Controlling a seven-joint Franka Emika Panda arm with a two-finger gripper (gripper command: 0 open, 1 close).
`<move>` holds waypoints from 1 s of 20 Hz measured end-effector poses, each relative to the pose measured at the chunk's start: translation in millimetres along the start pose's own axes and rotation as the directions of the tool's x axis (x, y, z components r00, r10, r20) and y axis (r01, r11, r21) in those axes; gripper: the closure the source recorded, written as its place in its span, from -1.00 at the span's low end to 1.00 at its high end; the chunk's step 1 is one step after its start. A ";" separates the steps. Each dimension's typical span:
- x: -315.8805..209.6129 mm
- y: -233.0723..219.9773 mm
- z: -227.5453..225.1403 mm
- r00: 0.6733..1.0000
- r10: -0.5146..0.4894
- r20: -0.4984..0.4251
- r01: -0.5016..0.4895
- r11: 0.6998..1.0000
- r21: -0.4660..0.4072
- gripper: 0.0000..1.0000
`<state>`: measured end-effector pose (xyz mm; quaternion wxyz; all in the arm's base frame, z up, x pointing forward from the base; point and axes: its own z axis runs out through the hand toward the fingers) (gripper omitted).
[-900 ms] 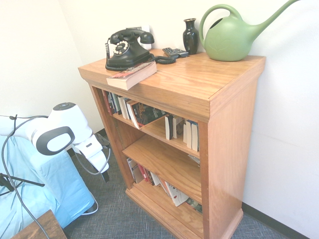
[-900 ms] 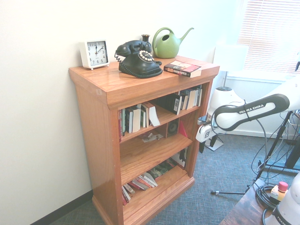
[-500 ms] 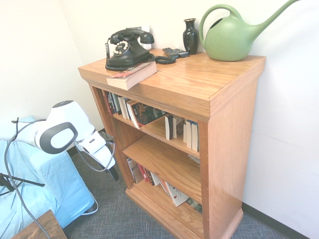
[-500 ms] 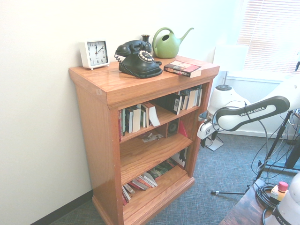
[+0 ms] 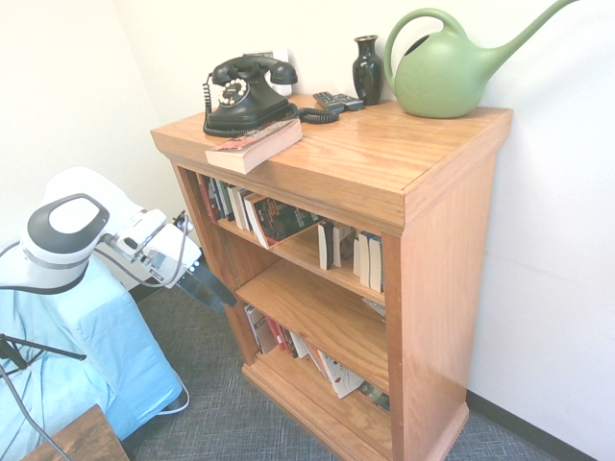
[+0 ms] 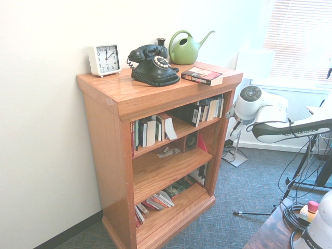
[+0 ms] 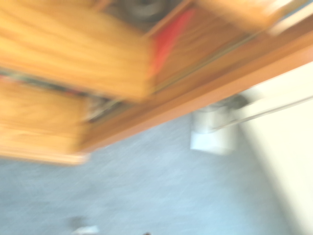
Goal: Organize the shelf
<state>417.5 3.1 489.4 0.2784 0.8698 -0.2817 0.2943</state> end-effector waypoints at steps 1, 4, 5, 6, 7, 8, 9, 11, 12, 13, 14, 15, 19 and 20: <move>4.5 1.3 -10.8 0.998 -0.022 -0.051 0.021 1.000 -0.021 -1.00; 19.5 1.1 -42.0 0.975 -0.090 -0.205 0.075 0.994 -0.083 -1.00; 24.3 -0.7 -51.6 0.960 -0.116 -0.255 0.092 0.990 -0.106 -1.00; 28.5 -2.7 -60.7 0.942 -0.142 -0.305 0.107 0.986 -0.129 -1.00; 31.8 -5.1 -68.6 0.920 -0.169 -0.354 0.122 0.981 -0.152 -1.00; 34.8 -7.6 -75.8 0.895 -0.196 -0.401 0.134 0.975 -0.177 -1.00; 38.3 -10.6 -82.8 0.867 -0.222 -0.447 0.145 0.969 -0.200 -1.00; 45.4 -18.7 -93.2 0.796 -0.277 -0.538 0.168 0.955 -0.244 -1.00; 48.8 -23.5 -96.7 0.756 -0.303 -0.580 0.178 0.948 -0.264 -1.00; 51.0 -28.5 -98.5 0.713 -0.327 -0.620 0.185 0.941 -0.284 -1.00; 51.4 -33.7 -98.6 0.670 -0.348 -0.656 0.192 0.935 -0.300 -1.00; 50.9 -38.6 -97.5 0.635 -0.360 -0.684 0.197 0.931 -0.307 -1.00; 45.6 -54.9 -85.5 0.595 -0.382 -0.707 0.244 0.924 -0.295 -1.00; 45.5 -58.4 -82.9 0.587 -0.383 -0.713 0.259 0.924 -0.283 -1.00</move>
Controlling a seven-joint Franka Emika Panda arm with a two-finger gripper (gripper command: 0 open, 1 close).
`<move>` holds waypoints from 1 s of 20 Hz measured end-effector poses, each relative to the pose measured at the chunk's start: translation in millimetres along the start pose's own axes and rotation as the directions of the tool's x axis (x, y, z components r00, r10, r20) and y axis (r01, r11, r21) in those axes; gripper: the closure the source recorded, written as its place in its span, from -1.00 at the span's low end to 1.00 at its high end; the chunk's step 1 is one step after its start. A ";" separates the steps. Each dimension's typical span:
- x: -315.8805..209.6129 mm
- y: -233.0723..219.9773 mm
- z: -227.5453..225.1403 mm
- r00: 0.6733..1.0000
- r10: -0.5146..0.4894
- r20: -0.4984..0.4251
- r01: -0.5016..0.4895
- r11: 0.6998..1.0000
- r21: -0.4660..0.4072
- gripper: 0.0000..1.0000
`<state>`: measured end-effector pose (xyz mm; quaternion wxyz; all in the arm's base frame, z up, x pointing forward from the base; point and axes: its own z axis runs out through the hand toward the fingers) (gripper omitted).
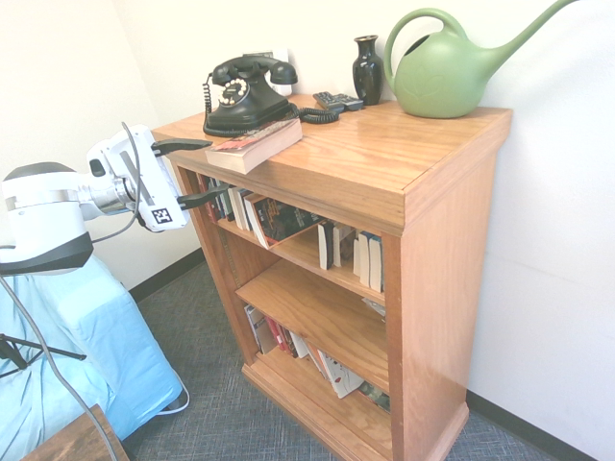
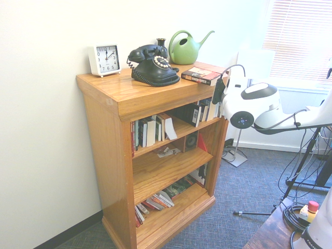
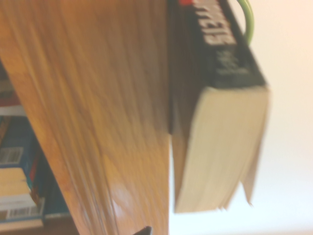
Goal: Organize the shelf
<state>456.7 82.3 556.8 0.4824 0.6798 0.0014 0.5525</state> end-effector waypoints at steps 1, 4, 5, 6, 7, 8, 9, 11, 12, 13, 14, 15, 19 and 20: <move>1.5 -2.7 2.2 1.000 0.002 -0.013 -0.002 1.000 0.021 -1.00; 11.8 -7.5 9.8 0.999 0.010 -0.038 -0.008 0.999 0.052 -1.00; 16.9 -9.0 12.7 0.999 0.014 -0.041 -0.012 0.999 0.053 -1.00; 21.7 -11.3 16.2 0.999 0.018 -0.042 -0.016 0.998 0.053 -1.00; 25.6 -14.4 19.9 0.999 0.020 -0.043 -0.018 0.998 0.054 -1.00; 28.9 -18.1 23.8 0.999 0.020 -0.042 -0.018 0.998 0.055 -1.00; 32.1 -21.5 28.0 0.999 0.020 -0.041 -0.018 0.998 0.055 -1.00; 38.2 -26.0 37.7 0.999 0.020 -0.037 -0.018 0.999 0.051 -1.00; 40.2 -27.4 42.9 0.999 0.019 -0.034 -0.017 0.999 0.048 -1.00; 39.8 -27.6 46.6 1.000 0.011 -0.027 -0.010 0.999 0.038 -1.00; 39.3 -27.2 48.1 1.000 0.011 -0.025 -0.010 0.999 0.035 -1.00; 37.7 -26.7 50.2 1.000 0.009 -0.020 -0.008 1.000 0.028 1.00; 40.7 -22.3 55.2 1.000 0.003 -0.002 -0.003 1.000 0.020 1.00; 42.3 -21.3 55.7 1.000 0.002 0.000 -0.002 1.000 0.019 1.00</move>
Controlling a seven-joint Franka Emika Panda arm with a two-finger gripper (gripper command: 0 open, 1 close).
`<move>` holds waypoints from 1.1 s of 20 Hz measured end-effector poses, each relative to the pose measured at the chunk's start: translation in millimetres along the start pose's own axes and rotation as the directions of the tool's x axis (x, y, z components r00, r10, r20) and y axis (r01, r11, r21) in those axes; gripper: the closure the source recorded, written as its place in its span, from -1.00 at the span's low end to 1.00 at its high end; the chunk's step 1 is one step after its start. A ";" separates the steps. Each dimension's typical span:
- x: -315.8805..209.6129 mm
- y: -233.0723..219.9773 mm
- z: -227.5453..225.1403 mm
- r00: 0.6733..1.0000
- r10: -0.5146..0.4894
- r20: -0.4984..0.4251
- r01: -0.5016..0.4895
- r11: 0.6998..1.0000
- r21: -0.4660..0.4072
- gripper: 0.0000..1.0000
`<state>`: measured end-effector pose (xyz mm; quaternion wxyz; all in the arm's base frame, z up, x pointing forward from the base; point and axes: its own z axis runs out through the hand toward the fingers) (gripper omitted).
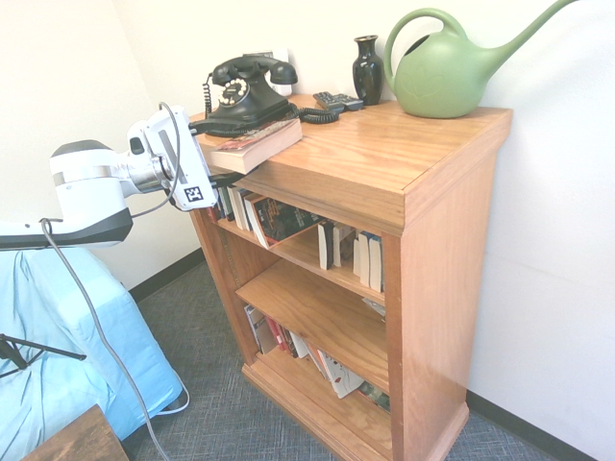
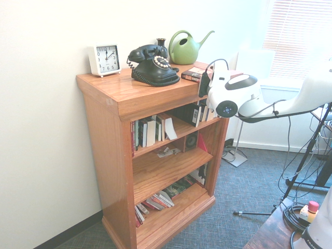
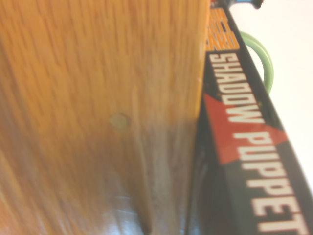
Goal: Organize the shelf
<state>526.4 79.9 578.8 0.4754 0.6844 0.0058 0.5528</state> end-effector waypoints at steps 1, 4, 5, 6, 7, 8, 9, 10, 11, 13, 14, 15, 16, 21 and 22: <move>0.7 0.3 0.0 1.000 -0.001 0.000 0.001 1.000 -0.003 1.00; 0.4 -2.9 -0.5 1.000 -0.006 0.003 0.006 1.000 -0.016 1.00; 0.0 -4.6 -0.6 1.000 -0.007 0.006 0.007 1.000 -0.018 1.00; 0.1 -5.5 -0.5 1.000 -0.005 0.010 0.006 1.000 -0.019 1.00; 0.0 -6.4 -0.6 1.000 -0.006 0.014 0.006 1.000 -0.018 1.00; 0.7 -6.9 -0.8 1.000 -0.006 0.016 0.006 1.000 -0.018 1.00; 1.9 -6.8 -0.8 1.000 -0.007 0.016 0.008 1.000 -0.020 1.00; 4.3 -5.2 -0.5 1.000 -0.007 0.015 0.008 1.000 -0.022 1.00; 7.2 -3.4 -0.1 1.000 -0.003 0.013 0.004 1.000 -0.024 1.00; 14.6 -4.0 3.4 1.000 0.006 0.008 -0.006 1.000 -0.023 1.00; 16.1 -5.4 4.8 1.000 0.007 0.008 -0.007 1.000 -0.023 1.00; 16.9 -6.7 6.2 1.000 0.007 0.008 -0.007 1.000 -0.023 1.00; 17.2 -7.8 7.0 1.000 0.007 0.008 -0.007 1.000 -0.022 1.00; 15.2 -10.9 7.9 1.000 0.003 0.012 -0.002 1.000 -0.019 1.00; 14.5 -10.9 8.3 1.000 0.003 0.013 -0.003 1.000 -0.020 1.00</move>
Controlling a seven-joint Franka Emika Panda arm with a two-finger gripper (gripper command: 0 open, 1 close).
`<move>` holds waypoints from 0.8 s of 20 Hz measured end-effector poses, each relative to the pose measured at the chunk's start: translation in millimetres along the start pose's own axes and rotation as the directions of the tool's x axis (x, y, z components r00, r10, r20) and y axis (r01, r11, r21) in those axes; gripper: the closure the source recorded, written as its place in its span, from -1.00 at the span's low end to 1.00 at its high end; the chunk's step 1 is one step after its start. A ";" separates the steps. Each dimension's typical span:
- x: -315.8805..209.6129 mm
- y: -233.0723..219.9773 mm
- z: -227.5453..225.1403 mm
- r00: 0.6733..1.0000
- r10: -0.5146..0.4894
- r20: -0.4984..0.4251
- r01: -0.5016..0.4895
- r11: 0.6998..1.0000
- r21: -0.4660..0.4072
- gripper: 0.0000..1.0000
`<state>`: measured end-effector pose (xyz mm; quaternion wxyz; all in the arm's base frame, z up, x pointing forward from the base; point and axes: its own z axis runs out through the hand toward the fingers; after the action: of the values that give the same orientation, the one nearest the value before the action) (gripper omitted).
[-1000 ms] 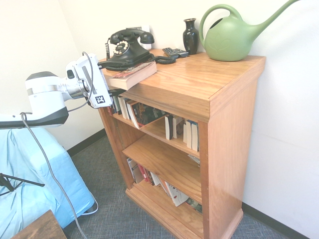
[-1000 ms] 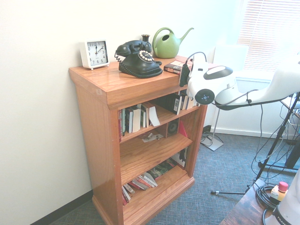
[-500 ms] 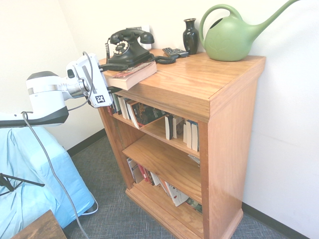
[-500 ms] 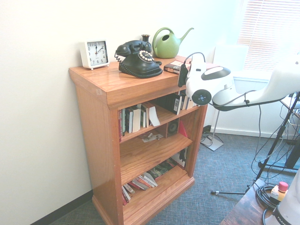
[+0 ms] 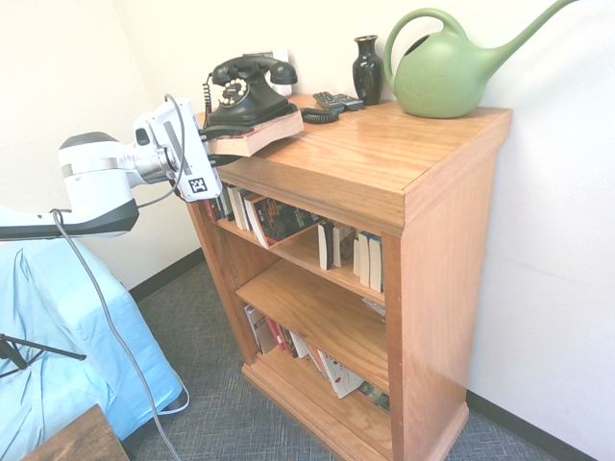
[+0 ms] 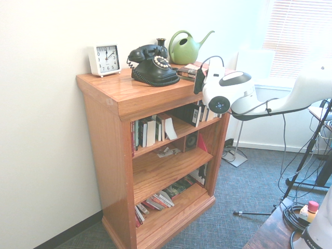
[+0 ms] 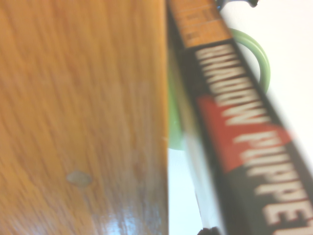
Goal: Organize the shelf
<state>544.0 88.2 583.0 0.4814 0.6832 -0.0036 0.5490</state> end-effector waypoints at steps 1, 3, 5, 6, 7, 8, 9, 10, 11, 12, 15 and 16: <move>-2.0 -0.2 0.3 1.000 0.005 0.006 -0.005 1.000 0.001 1.00; -5.4 3.9 -1.0 0.998 0.045 0.037 -0.045 0.999 0.005 1.00; -5.8 15.5 -8.4 0.992 0.102 0.068 -0.103 0.995 0.010 1.00; -6.1 24.1 -15.4 0.987 0.138 0.088 -0.140 0.990 0.018 1.00; -6.4 33.4 -23.3 0.978 0.178 0.109 -0.181 0.983 0.025 1.00; -7.1 43.2 -32.1 0.968 0.216 0.129 -0.222 0.975 0.031 1.00; -8.3 53.3 -41.7 0.954 0.258 0.152 -0.267 0.963 0.040 1.00; -10.3 64.2 -51.8 0.936 0.301 0.183 -0.314 0.948 0.049 1.00; -13.4 75.0 -63.1 0.915 0.340 0.216 -0.359 0.931 0.056 1.00; -18.3 85.7 -76.1 0.891 0.378 0.250 -0.405 0.912 0.063 1.00; -44.6 106.6 -115.6 0.811 0.463 0.357 -0.525 0.846 0.095 1.00; -55.9 109.5 -125.7 0.783 0.484 0.392 -0.561 0.821 0.106 1.00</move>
<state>369.5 83.4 604.2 0.2236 0.7891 -0.2189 0.5286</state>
